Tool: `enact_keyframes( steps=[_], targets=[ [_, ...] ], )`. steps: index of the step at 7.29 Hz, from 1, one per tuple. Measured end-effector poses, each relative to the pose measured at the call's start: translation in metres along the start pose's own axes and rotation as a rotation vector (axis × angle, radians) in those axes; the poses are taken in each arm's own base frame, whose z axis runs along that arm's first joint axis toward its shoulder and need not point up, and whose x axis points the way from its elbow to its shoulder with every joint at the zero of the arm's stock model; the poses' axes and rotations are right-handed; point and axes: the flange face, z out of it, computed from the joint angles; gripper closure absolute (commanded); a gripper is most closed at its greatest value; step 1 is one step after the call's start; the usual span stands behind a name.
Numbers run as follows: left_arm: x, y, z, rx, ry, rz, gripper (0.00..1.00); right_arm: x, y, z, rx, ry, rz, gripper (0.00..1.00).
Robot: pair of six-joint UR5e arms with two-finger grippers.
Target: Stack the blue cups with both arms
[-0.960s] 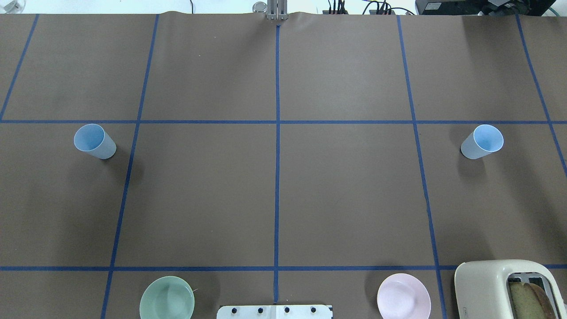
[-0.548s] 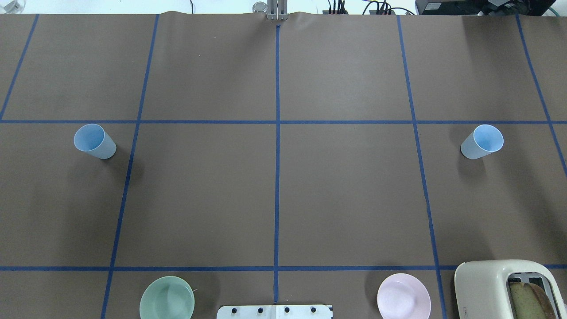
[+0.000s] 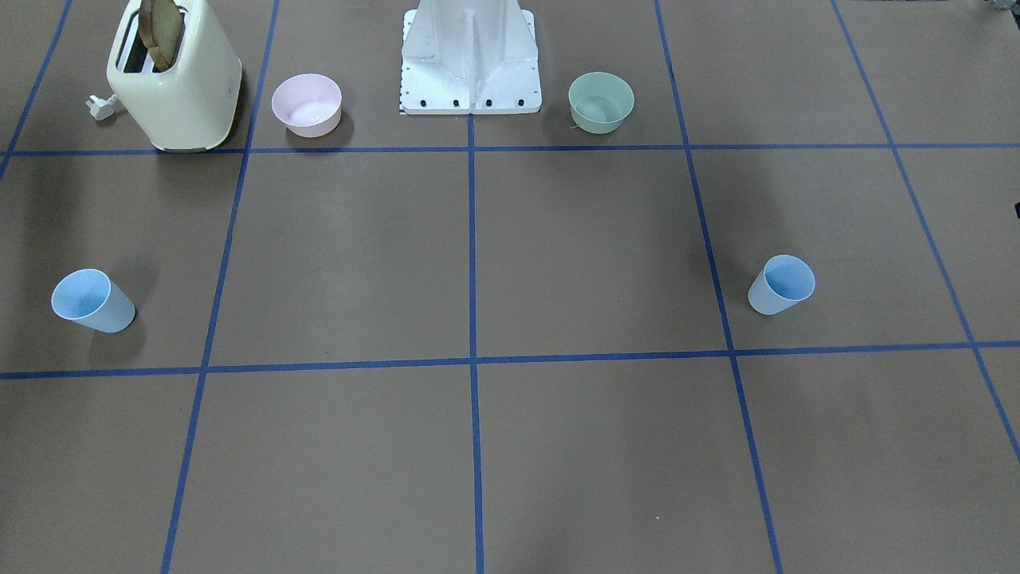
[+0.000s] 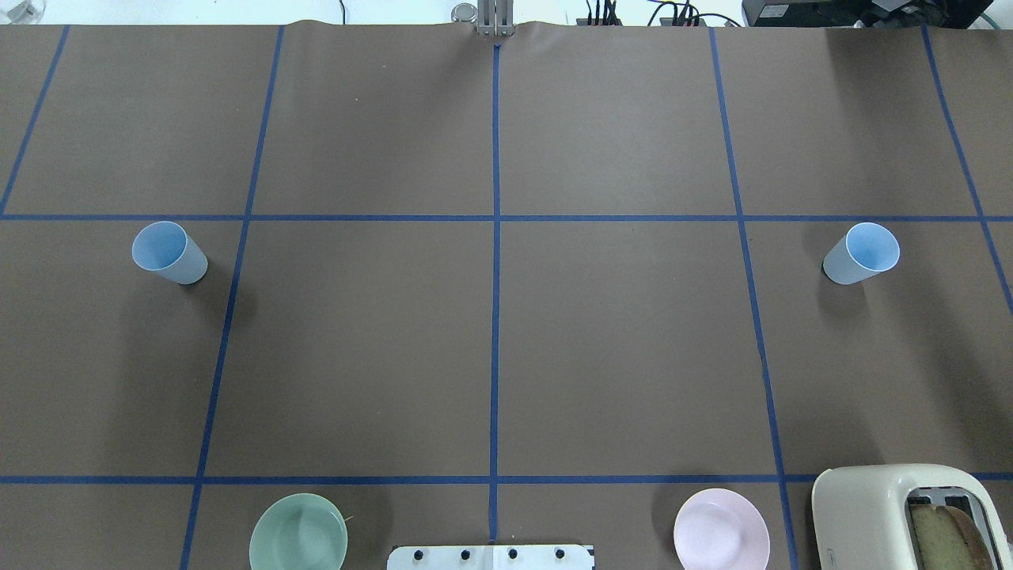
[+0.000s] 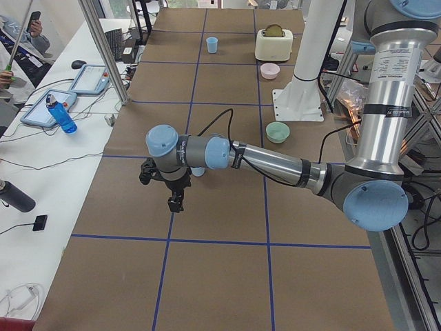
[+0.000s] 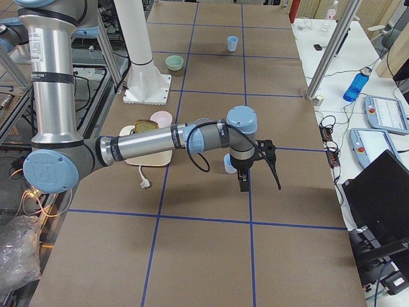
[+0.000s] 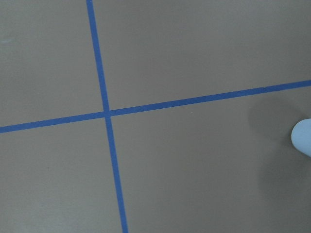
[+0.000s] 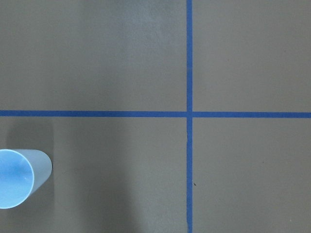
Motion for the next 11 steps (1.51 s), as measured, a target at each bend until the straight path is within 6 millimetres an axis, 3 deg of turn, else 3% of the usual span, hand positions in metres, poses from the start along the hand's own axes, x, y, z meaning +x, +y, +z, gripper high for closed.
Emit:
enact_keyframes(
  steps=[2,5,7,8,11],
  targets=[
    [0.056,-0.011,0.023,0.000,0.018,-0.013,0.01,-0.024,-0.002,0.021,-0.032,-0.021,-0.052,0.01],
    [0.119,-0.011,0.078,-0.004,0.060,-0.028,0.02,-0.063,-0.004,0.046,-0.083,-0.062,-0.119,0.09],
    [0.140,-0.012,0.116,-0.018,0.085,-0.027,0.05,-0.072,-0.004,0.050,-0.095,-0.089,-0.130,0.08],
    [0.148,-0.017,0.132,-0.019,0.097,-0.028,0.13,-0.073,-0.004,0.052,-0.098,-0.090,-0.132,0.08],
    [0.154,-0.032,0.150,-0.022,0.106,-0.039,0.31,-0.074,-0.003,0.054,-0.102,-0.089,-0.137,0.06]
  ],
)
